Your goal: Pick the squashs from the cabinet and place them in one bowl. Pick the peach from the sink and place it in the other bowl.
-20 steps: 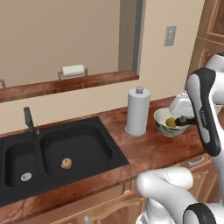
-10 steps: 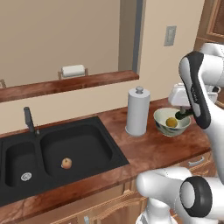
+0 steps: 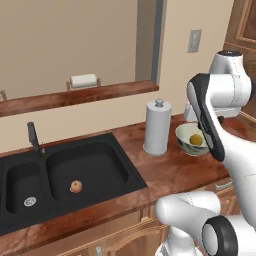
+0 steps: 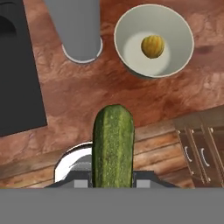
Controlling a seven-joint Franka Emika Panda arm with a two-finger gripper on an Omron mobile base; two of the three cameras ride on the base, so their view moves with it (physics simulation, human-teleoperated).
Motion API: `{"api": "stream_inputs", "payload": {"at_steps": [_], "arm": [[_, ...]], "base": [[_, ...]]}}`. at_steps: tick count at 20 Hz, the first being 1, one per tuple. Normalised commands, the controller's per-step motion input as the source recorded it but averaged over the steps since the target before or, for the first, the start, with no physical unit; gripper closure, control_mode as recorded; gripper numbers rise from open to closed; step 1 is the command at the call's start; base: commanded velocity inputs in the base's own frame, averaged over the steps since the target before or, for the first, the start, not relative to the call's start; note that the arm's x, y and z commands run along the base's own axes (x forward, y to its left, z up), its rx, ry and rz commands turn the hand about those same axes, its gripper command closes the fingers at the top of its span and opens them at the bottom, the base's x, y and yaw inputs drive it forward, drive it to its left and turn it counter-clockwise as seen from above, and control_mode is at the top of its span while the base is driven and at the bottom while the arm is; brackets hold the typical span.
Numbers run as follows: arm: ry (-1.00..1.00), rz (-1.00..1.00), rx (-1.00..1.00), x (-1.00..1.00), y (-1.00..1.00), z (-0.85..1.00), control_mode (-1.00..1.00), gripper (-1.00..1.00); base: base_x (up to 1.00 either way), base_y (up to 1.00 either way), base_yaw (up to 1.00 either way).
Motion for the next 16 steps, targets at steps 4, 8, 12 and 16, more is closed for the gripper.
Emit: {"api": "stream_inputs", "payload": {"at_steps": [4,8,12,16], "arm": [[-0.32,-0.08,0.0,0.0,-0.19,0.0,-1.0,1.0],[-0.11,-0.05,0.02,-0.13,-0.26,0.01,-1.0,1.0],[-0.02,-0.06,0.0,0.04,-0.23,0.0,-1.0,1.0],[0.0,-0.01,0.0,0.22,-0.1,0.0,-1.0,1.0]], "base": [[0.0,0.0,0.0],[0.0,0.0,0.0],[0.0,0.0,0.0],[0.0,0.0,0.0]]}}
